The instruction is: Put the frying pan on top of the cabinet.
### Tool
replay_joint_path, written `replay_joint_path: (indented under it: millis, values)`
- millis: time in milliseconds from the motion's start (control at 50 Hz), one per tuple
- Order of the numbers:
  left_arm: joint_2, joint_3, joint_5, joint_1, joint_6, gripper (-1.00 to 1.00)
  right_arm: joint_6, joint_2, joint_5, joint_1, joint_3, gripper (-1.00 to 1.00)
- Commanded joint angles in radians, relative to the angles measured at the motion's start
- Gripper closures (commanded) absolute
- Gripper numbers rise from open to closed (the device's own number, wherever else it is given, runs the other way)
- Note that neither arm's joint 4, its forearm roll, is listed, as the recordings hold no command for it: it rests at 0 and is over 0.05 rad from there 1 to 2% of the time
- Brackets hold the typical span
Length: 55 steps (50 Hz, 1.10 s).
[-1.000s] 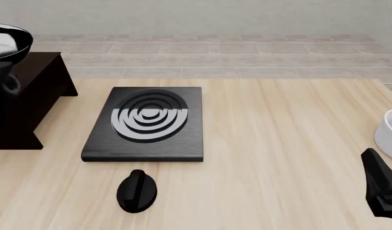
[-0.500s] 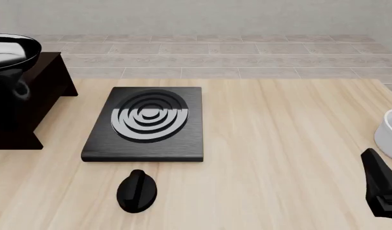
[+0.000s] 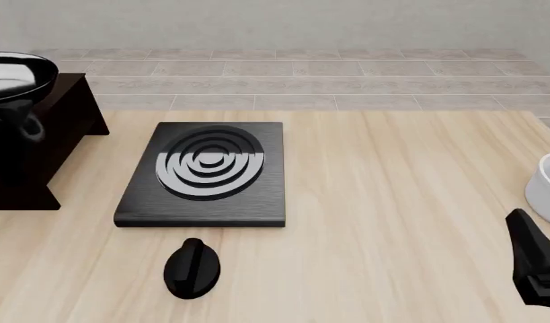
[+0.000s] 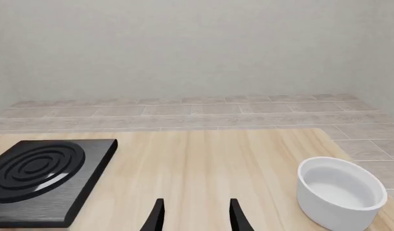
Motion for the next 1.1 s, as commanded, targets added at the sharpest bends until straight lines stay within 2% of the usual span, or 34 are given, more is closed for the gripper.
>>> replay_joint_path:
  millis: [20,1100]
  values:
    - [0.018,-0.02,-0.039,0.002,-0.006,1.0,-0.001,0.0,0.001,0.001,0.0,-1.0]
    - [0.104,-0.013,-0.108,0.036,-0.041,1.0,-0.004,0.0,0.005,0.002,0.0,-1.0]
